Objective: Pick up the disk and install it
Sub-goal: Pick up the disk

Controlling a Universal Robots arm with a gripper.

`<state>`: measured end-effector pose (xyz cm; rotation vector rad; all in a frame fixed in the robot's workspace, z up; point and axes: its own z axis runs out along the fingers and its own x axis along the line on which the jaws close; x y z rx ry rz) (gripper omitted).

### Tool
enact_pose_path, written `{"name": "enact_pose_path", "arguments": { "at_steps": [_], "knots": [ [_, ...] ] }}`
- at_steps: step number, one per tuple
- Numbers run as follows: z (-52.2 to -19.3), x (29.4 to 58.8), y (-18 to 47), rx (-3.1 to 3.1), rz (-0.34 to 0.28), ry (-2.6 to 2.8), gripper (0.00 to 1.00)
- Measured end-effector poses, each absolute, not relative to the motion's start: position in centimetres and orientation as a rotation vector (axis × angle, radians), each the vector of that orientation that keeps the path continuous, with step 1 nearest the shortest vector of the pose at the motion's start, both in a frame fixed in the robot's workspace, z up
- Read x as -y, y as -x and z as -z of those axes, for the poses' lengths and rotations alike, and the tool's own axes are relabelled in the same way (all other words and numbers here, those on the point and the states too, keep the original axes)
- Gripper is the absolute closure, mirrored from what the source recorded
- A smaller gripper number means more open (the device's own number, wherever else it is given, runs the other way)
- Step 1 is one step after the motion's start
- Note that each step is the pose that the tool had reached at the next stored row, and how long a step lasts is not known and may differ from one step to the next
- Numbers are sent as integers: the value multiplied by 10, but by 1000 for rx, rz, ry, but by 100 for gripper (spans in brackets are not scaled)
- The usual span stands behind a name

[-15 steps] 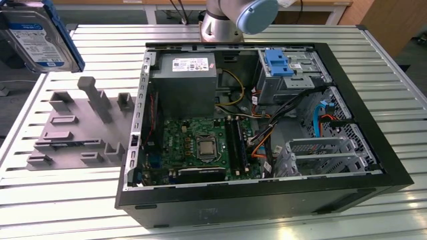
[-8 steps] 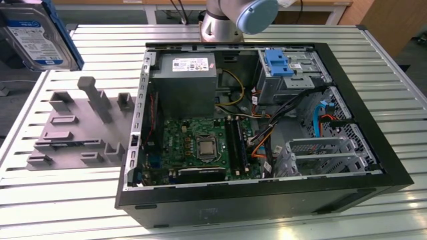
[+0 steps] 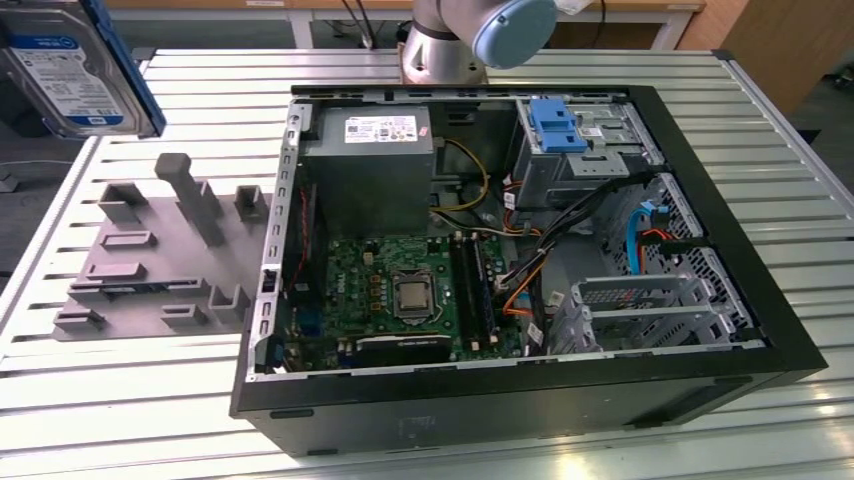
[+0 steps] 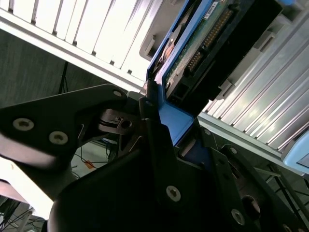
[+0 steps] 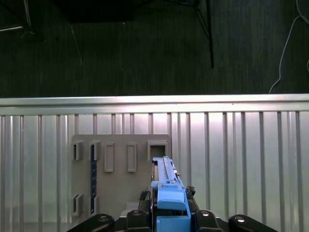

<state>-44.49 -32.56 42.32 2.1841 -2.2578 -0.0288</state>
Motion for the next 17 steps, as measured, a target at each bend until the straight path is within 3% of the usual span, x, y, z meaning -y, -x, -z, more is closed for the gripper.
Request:
{"name": "enact_pose_path", "arguments": {
  "at_steps": [17],
  "knots": [
    [-437, 326, 445, 2258, 29, -2184, 64]
  ]
}}
